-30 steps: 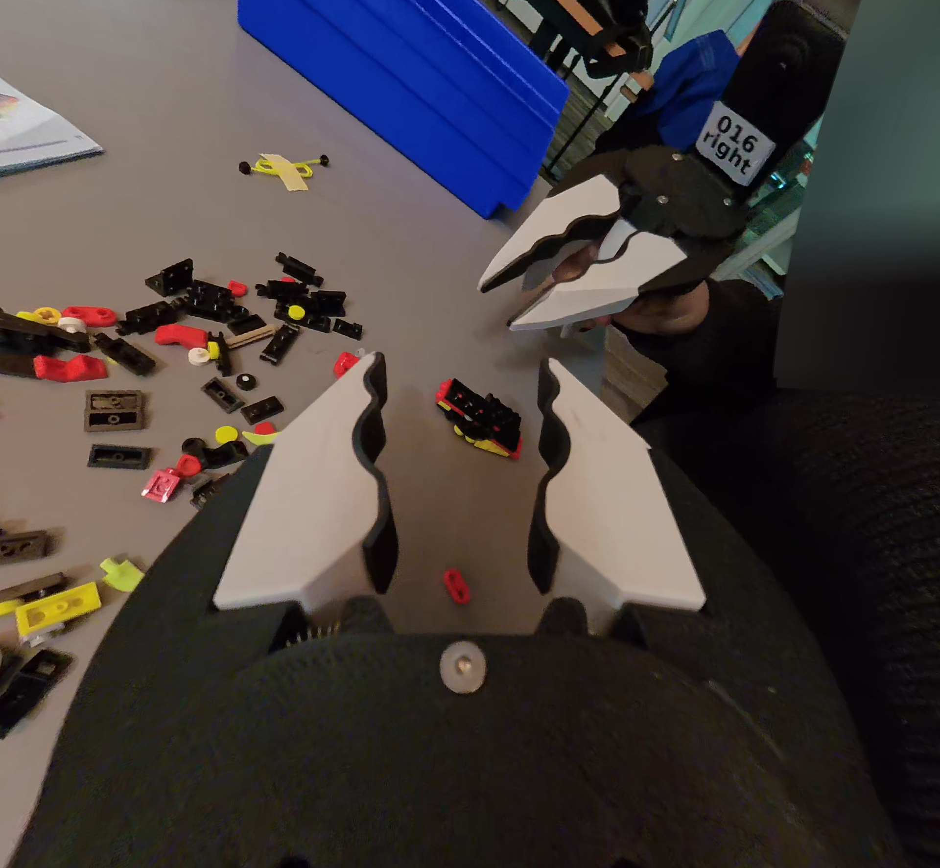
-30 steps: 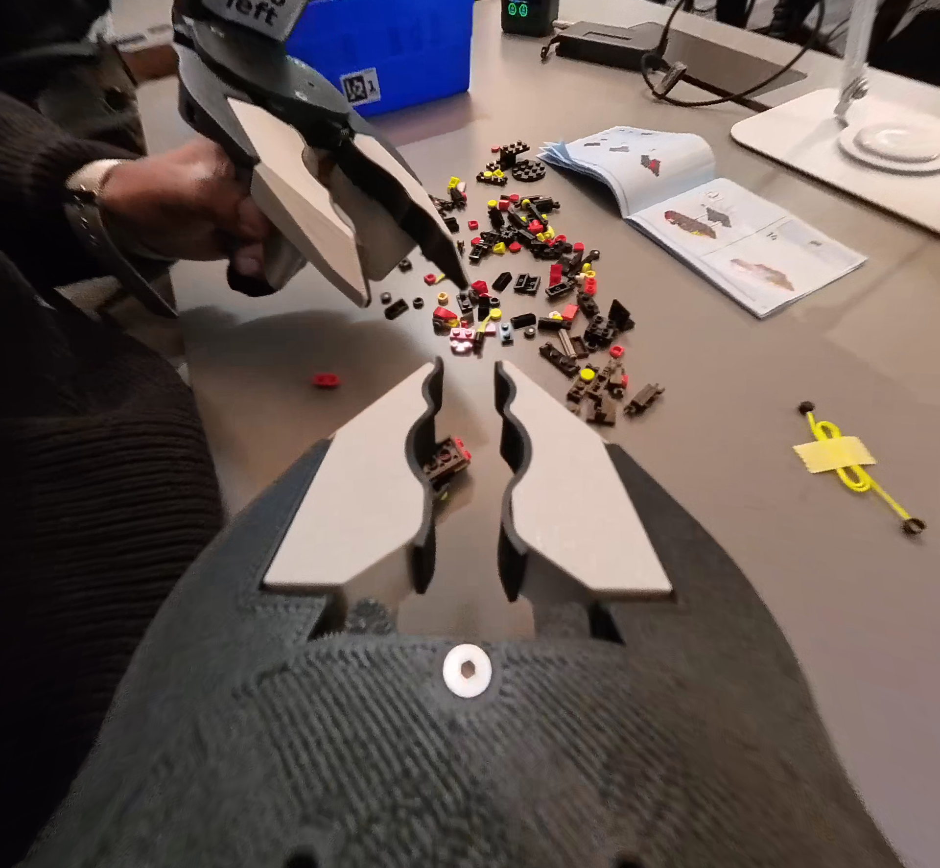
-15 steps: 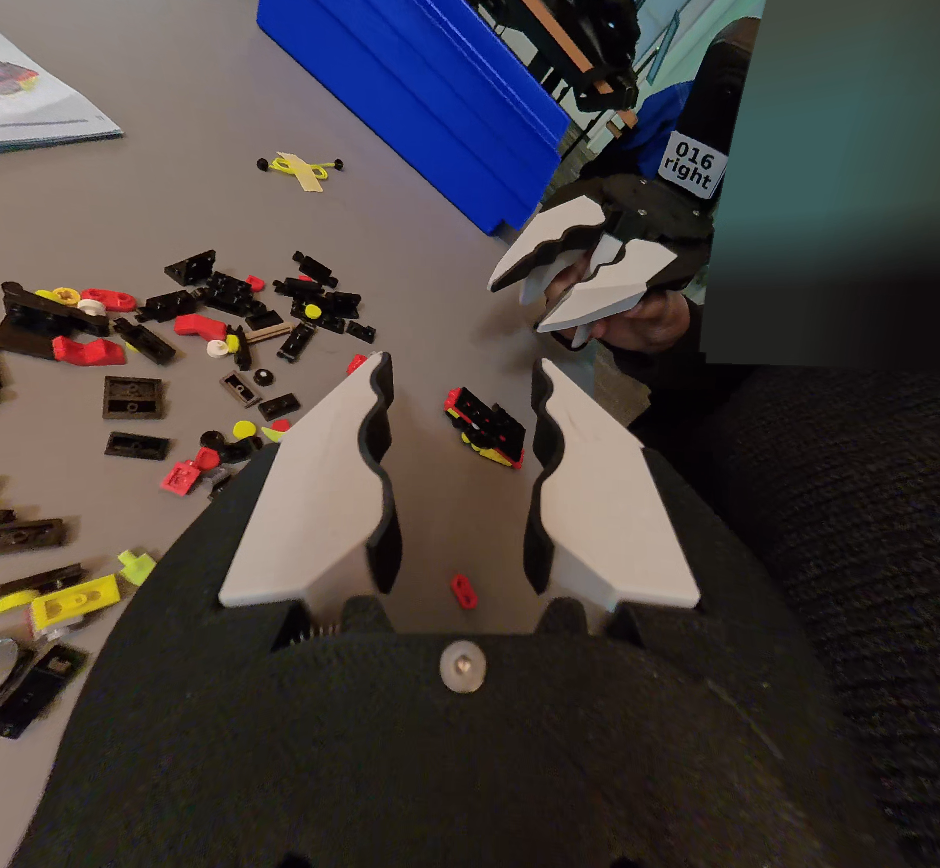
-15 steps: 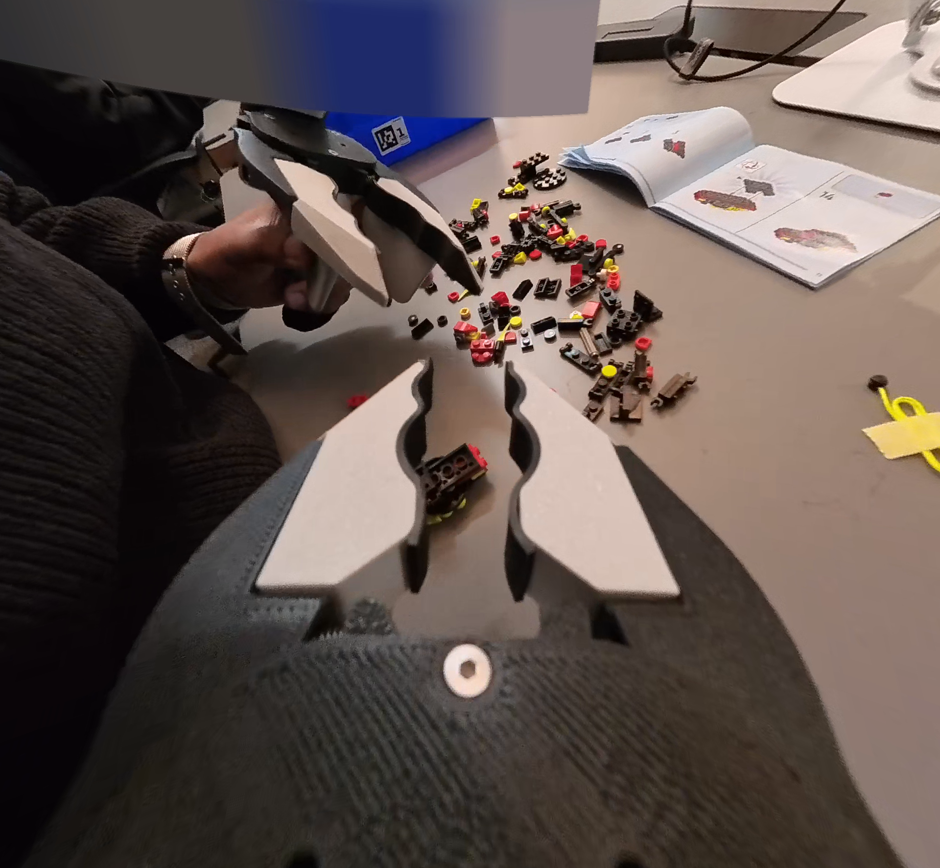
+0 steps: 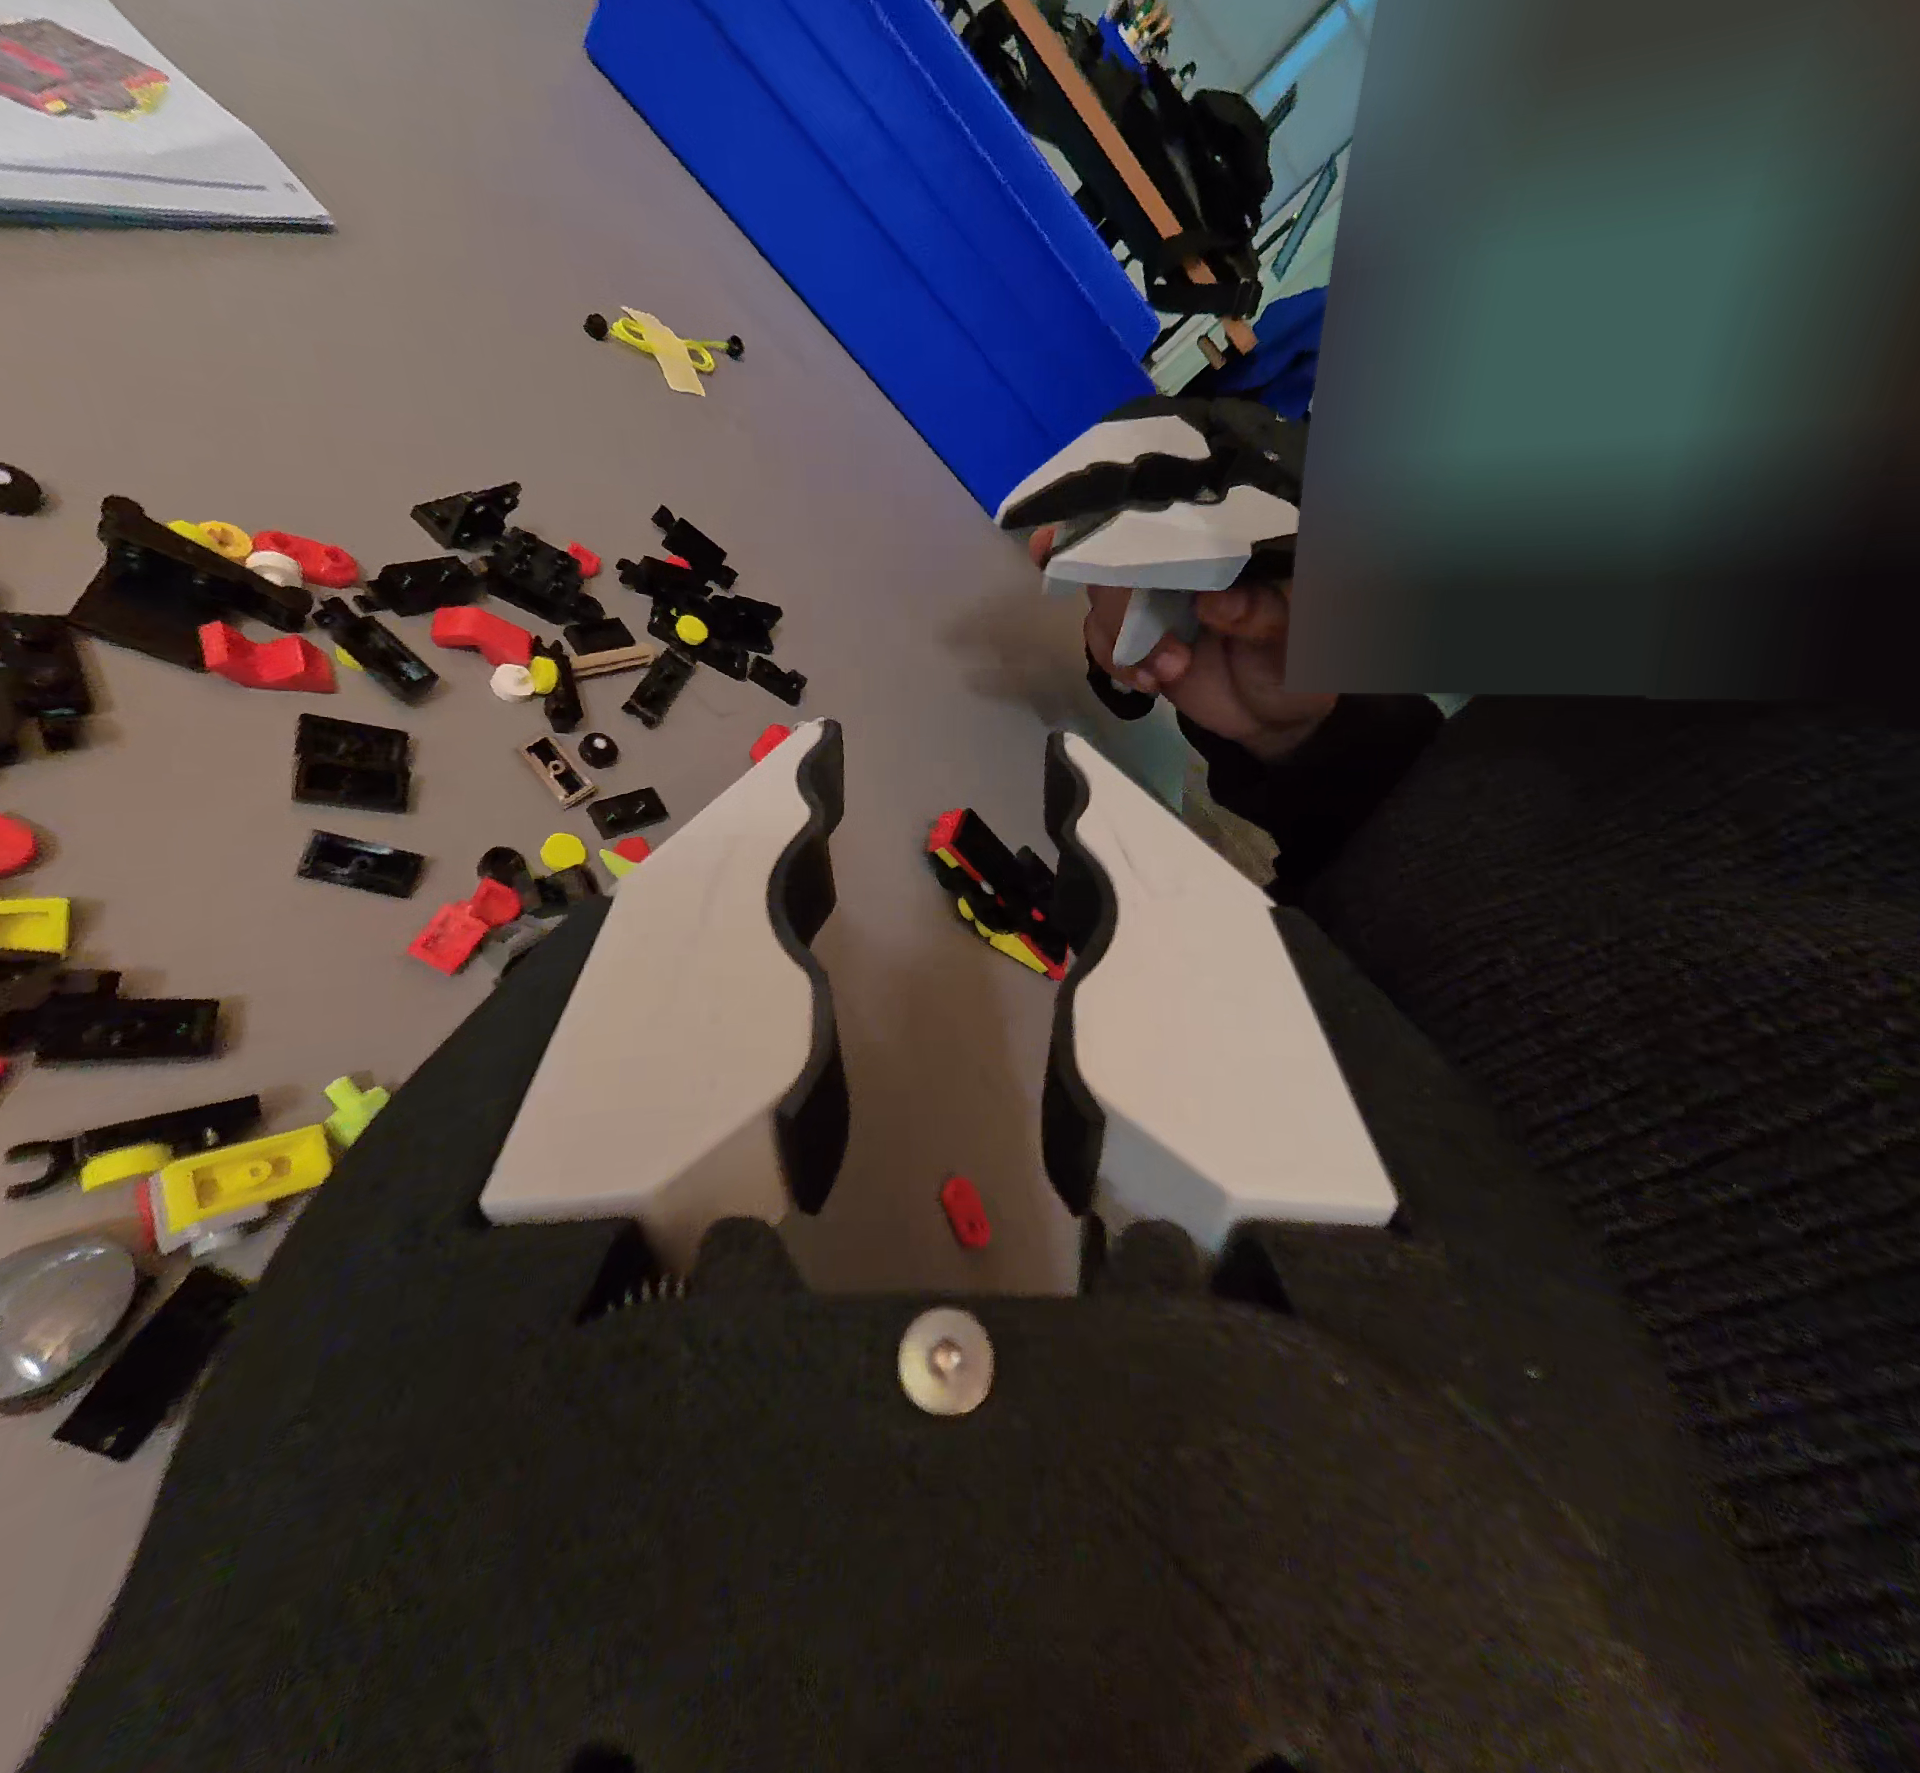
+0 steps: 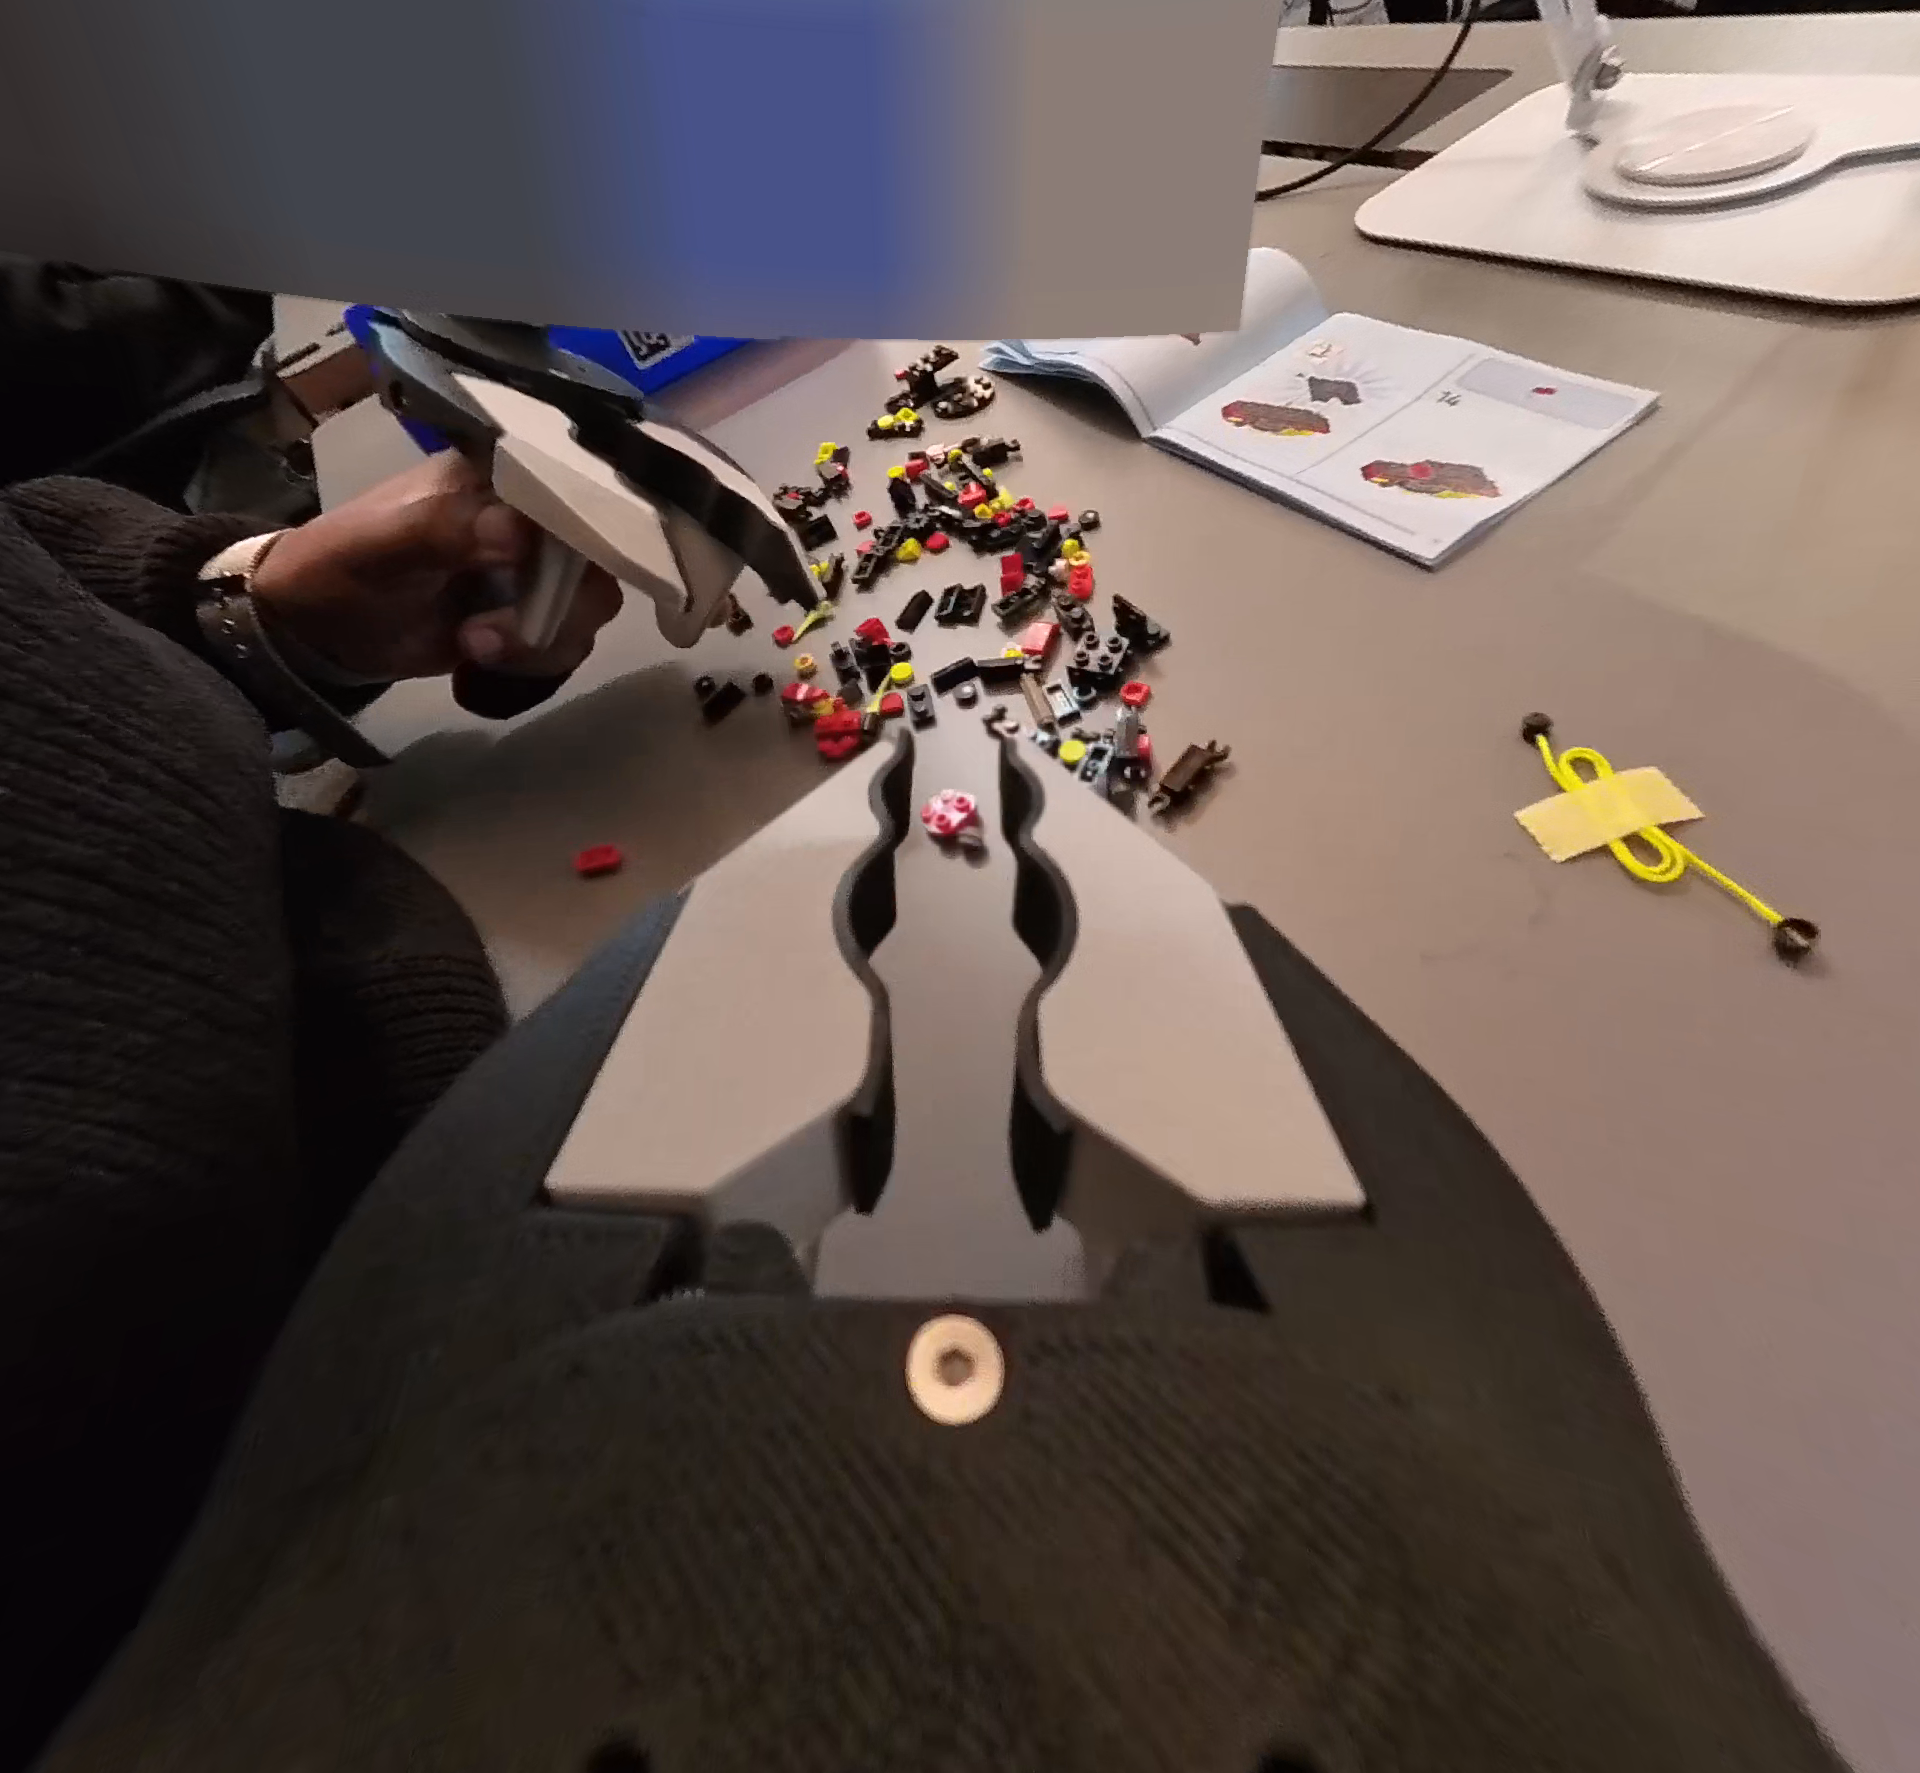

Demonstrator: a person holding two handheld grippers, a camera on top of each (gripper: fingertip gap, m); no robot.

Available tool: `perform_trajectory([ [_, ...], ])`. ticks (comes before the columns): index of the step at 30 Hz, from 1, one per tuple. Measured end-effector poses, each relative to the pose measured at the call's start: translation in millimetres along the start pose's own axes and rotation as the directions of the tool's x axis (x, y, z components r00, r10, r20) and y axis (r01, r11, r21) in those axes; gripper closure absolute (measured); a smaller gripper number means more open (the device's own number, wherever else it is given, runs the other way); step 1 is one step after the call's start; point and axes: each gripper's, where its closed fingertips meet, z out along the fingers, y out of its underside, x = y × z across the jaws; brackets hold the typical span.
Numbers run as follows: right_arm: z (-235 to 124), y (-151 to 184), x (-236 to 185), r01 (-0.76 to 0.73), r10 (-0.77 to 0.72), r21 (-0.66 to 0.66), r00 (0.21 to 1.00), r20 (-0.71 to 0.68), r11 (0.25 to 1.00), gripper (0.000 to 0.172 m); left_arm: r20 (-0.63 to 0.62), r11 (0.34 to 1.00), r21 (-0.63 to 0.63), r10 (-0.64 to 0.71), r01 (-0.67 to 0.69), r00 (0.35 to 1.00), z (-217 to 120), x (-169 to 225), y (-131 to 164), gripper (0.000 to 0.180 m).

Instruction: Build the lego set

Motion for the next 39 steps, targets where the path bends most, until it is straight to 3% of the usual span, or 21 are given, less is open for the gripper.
perform_trajectory([
  [7,3.9,7.1,20.3,-0.038,0.036,-0.026,0.998,-0.06,0.999,0.147,-0.006,0.995,0.033,-0.091,0.091,0.996,-5.2,-14.6,-3.9,0.148],
  [10,4.1,9.8,29.6,-0.078,0.076,-0.031,0.995,-0.069,0.996,0.146,-0.042,0.996,-0.001,-0.091,0.091,0.995,-4.9,-13.6,1.0,0.176],
  [11,4.5,11.1,31.7,-0.099,0.097,-0.034,0.993,-0.061,0.995,0.147,-0.038,0.996,-0.007,-0.084,0.084,0.996,-4.0,-14.4,2.3,0.177],
  [19,10.6,14.0,39.3,-0.157,0.156,-0.041,0.988,-0.023,0.987,0.148,0.005,0.997,-0.071,-0.005,0.005,1.0,6.5,-20.3,14.2,0.179],
  [39,16.3,17.0,39.9,-0.157,0.157,-0.066,0.988,-0.003,0.985,0.148,-0.021,0.999,-0.051,-0.022,0.021,1.0,7.0,-17.6,11.7,0.18],
])
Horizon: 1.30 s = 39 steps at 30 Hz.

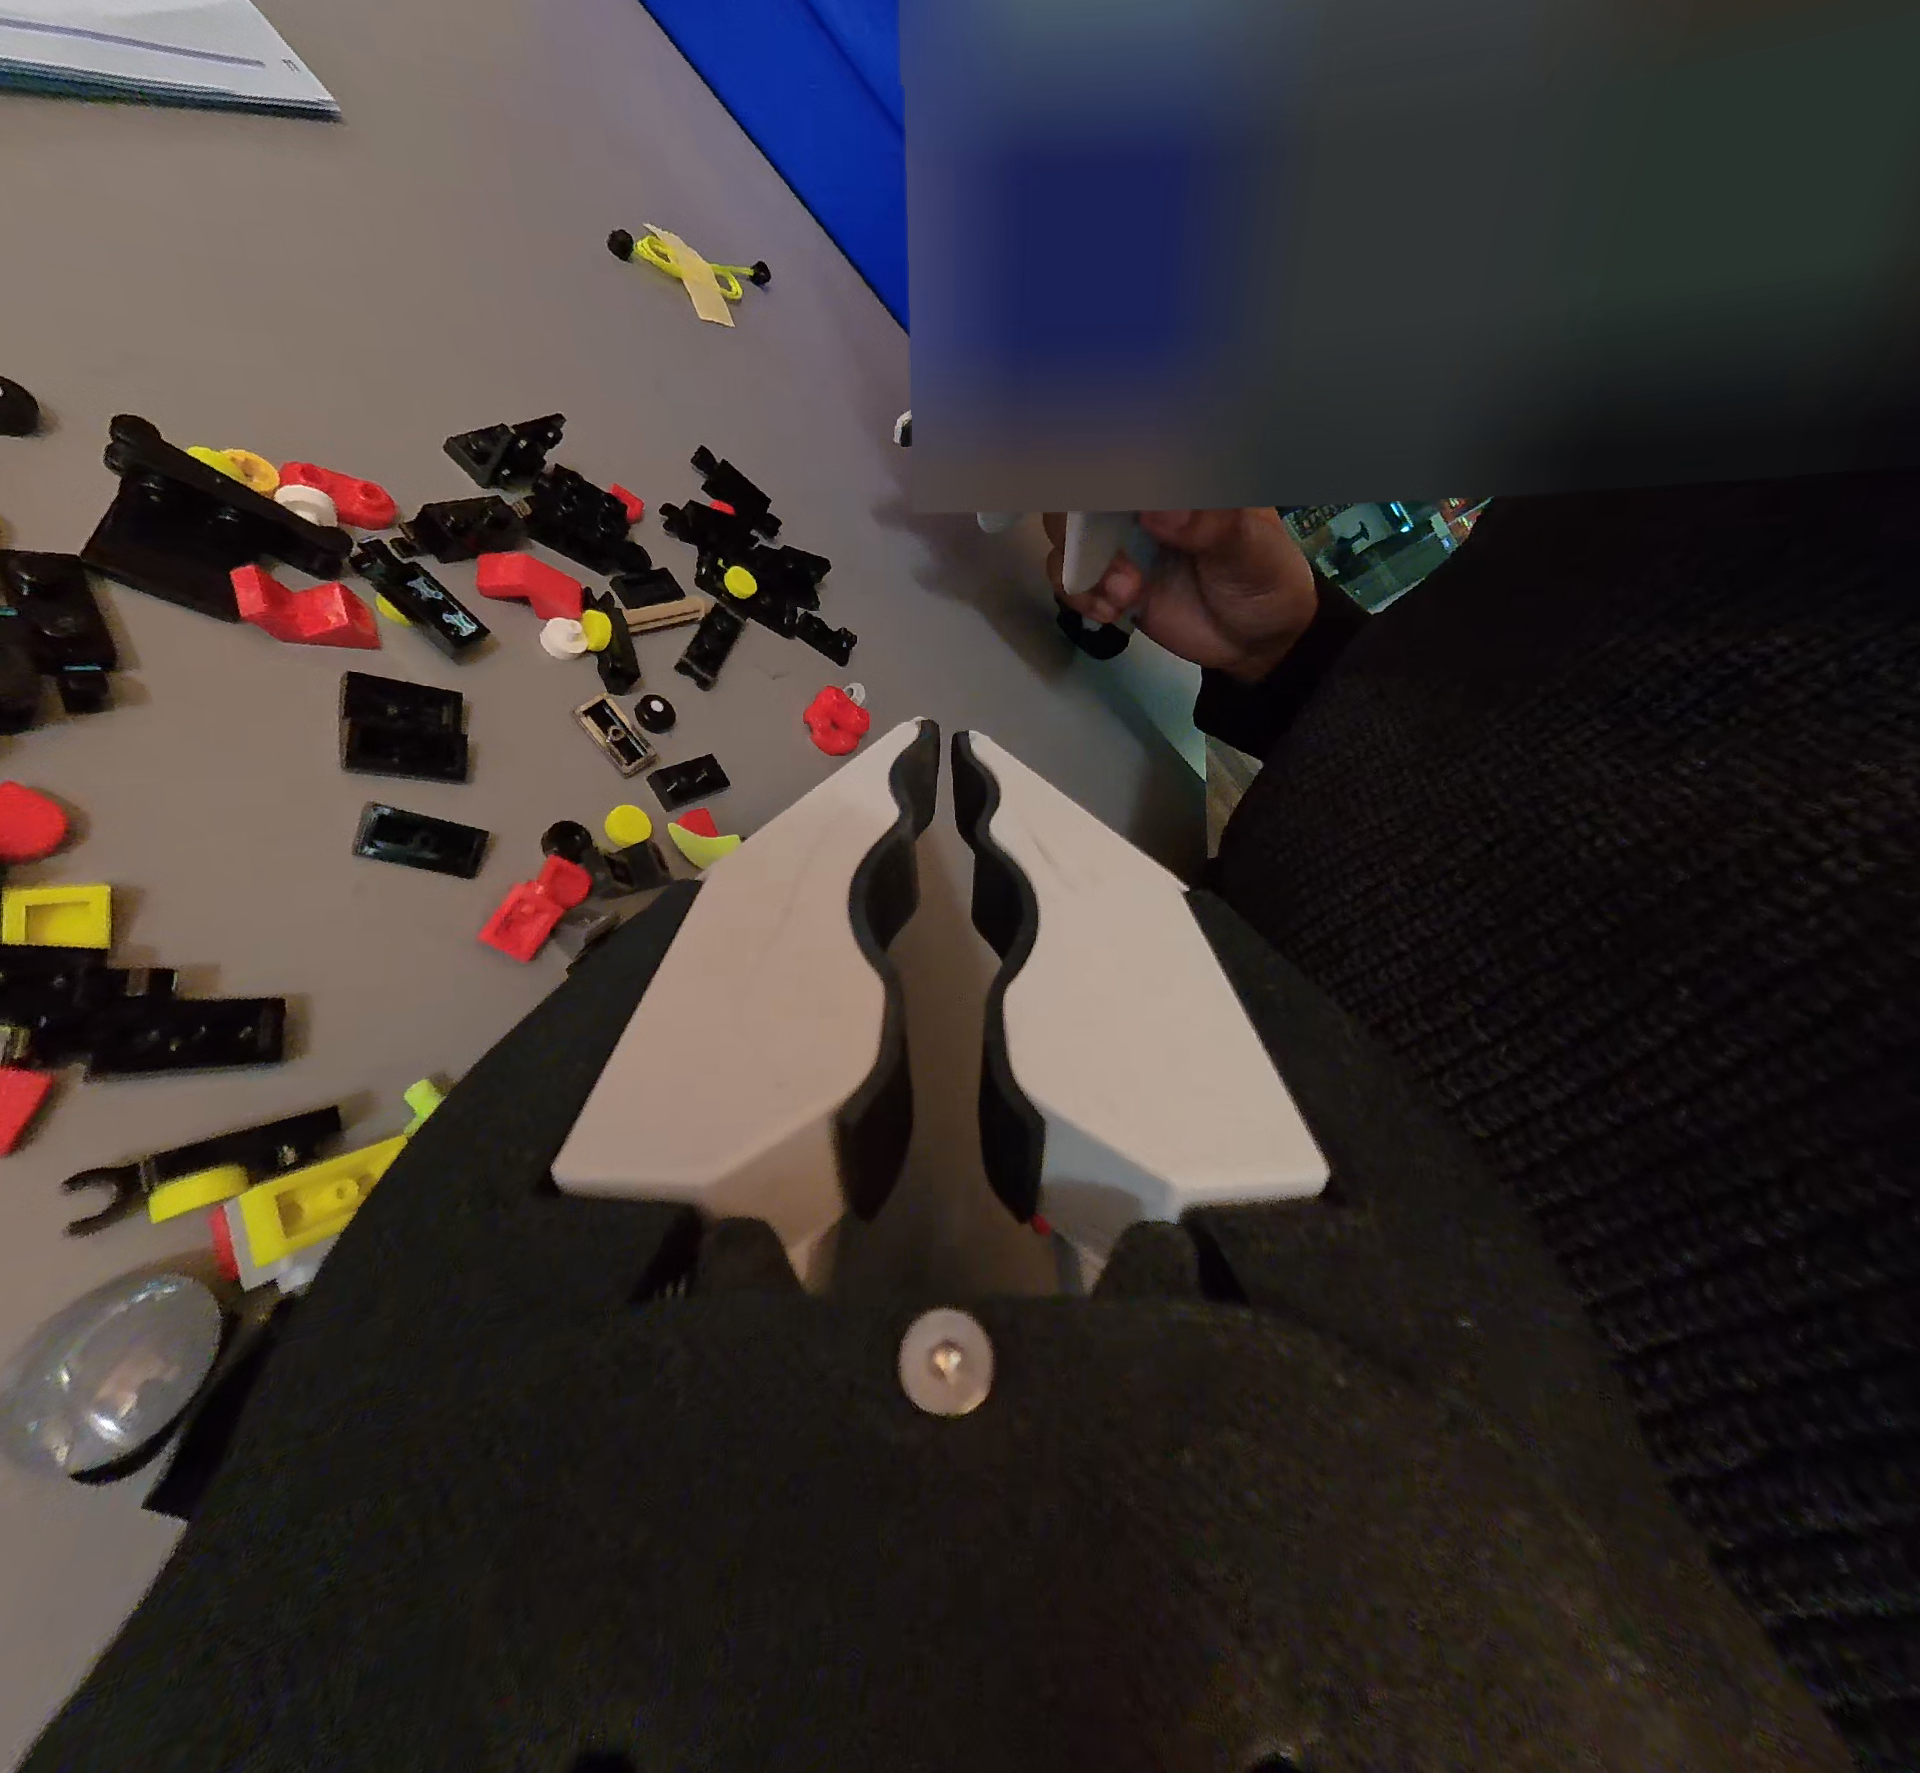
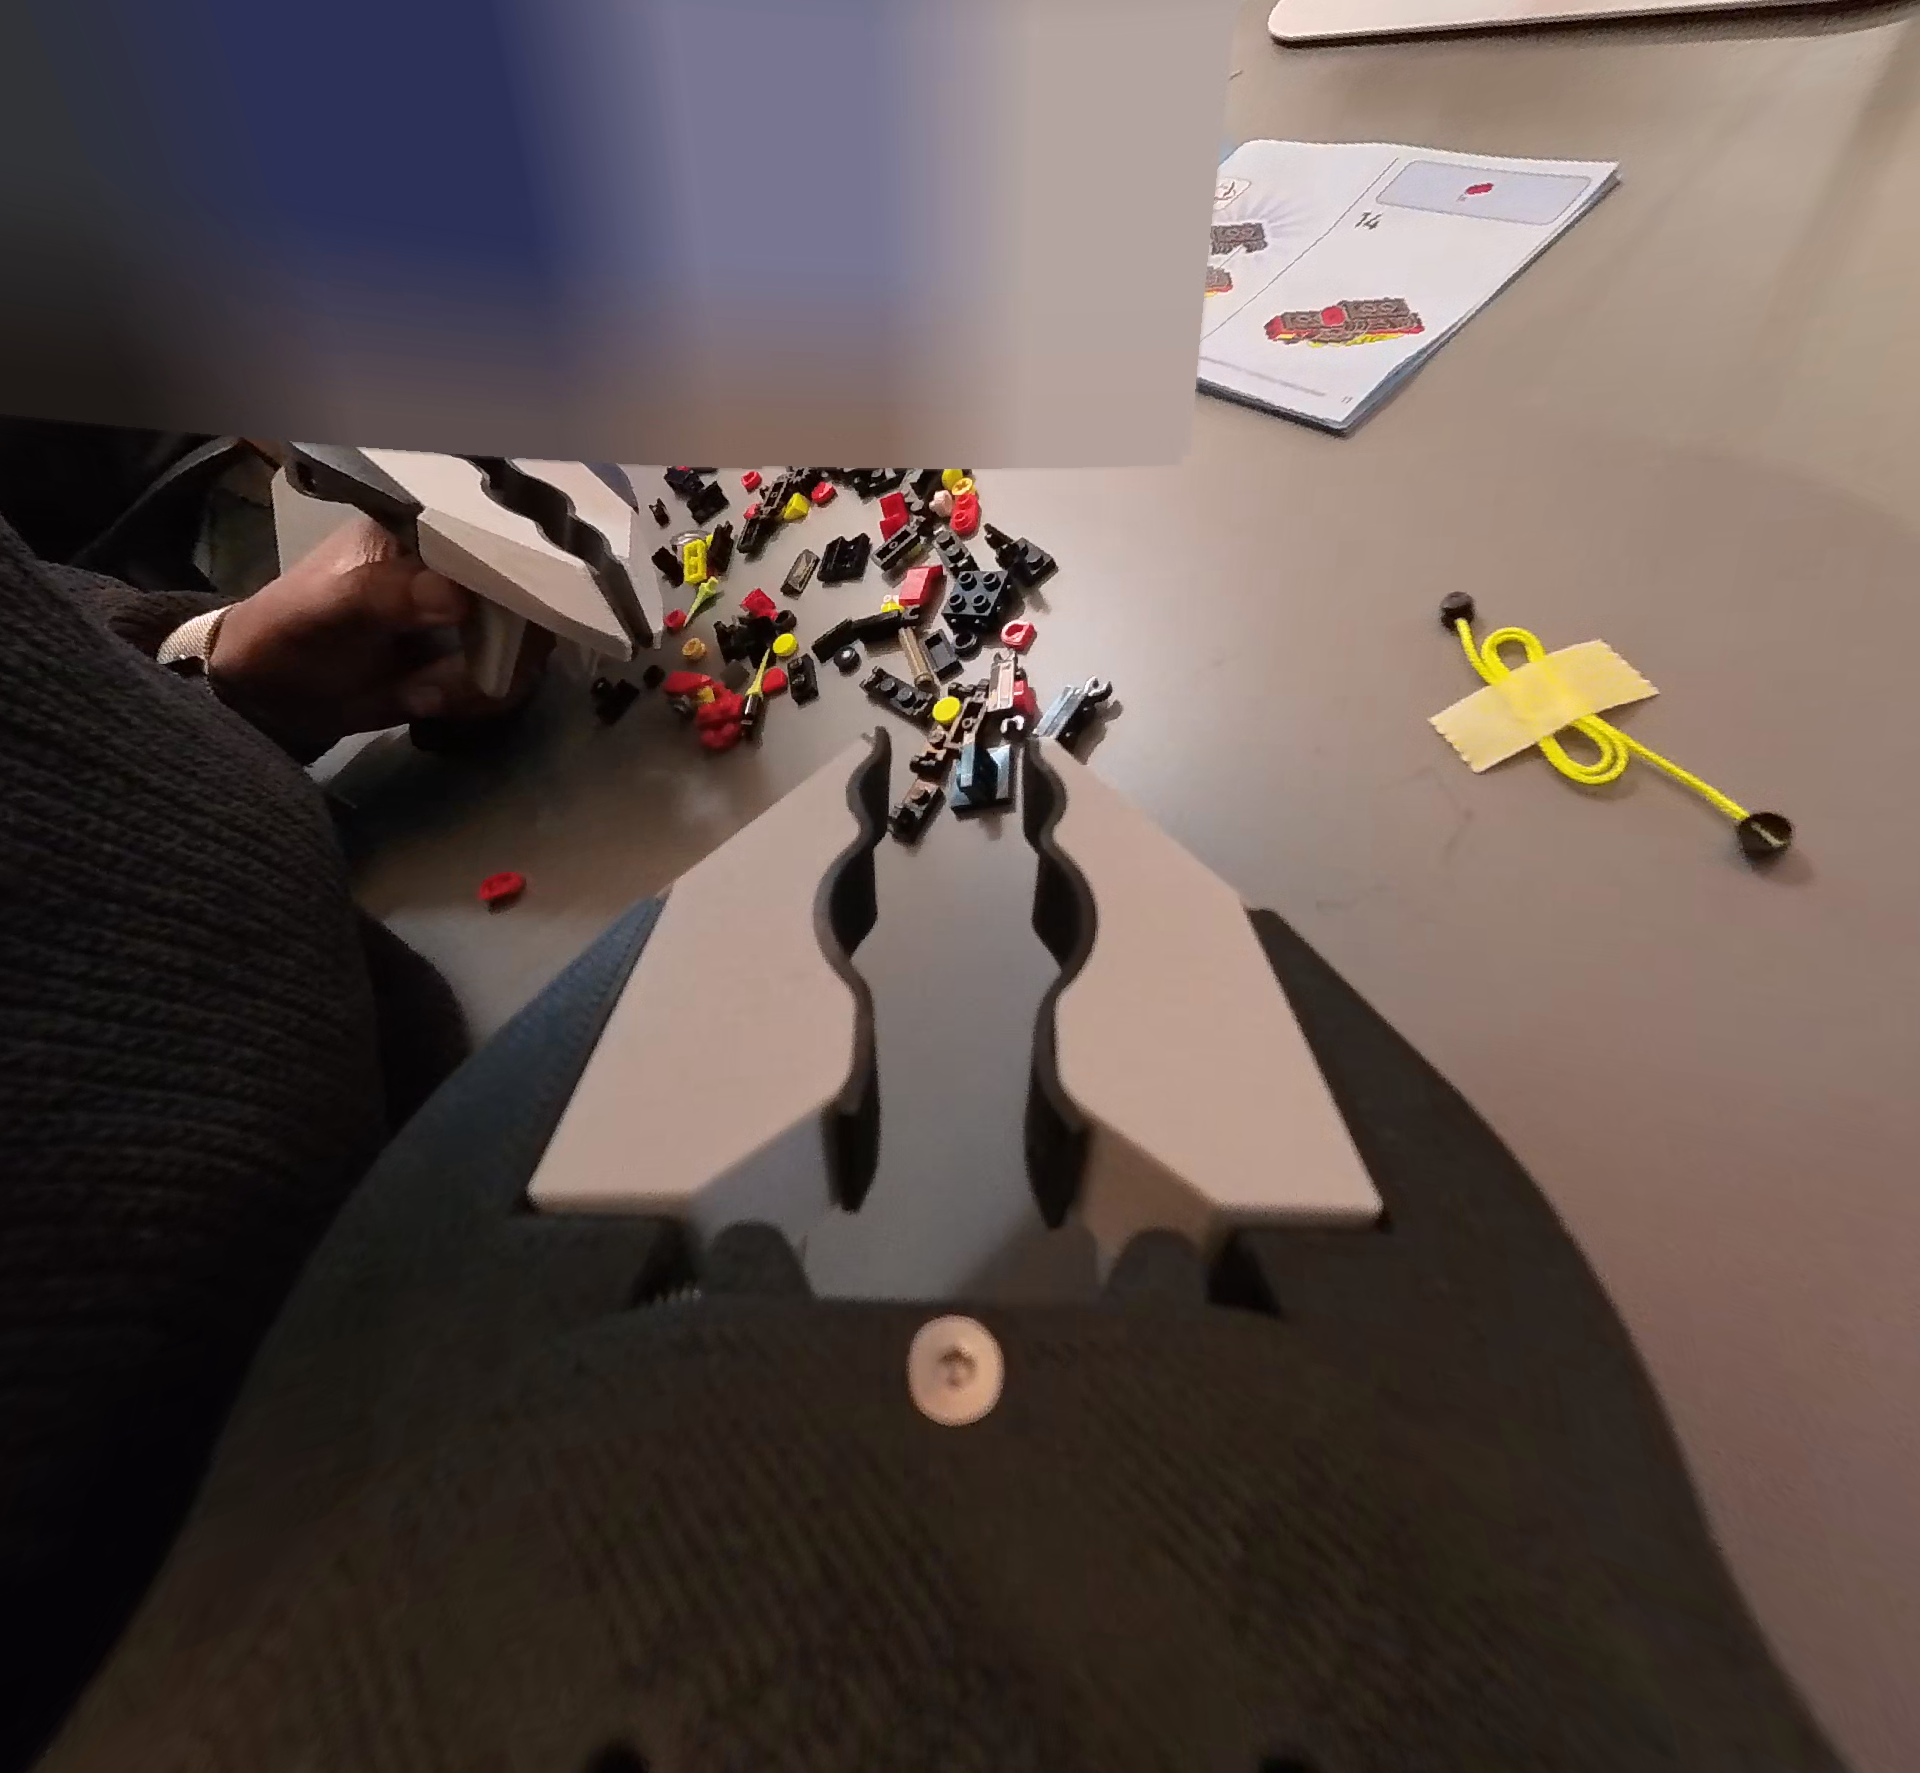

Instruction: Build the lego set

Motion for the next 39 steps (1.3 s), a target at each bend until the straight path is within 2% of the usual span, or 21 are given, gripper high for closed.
perform_trajectory([
  [39,1.2,1.5,0.3,-0.012,0.012,-0.01,1.0,0.007,1.0,0.149,0.006,1.0,-0.006,-0.019,0.019,1.0,1.2,-2.6,1.2,0.18],
])
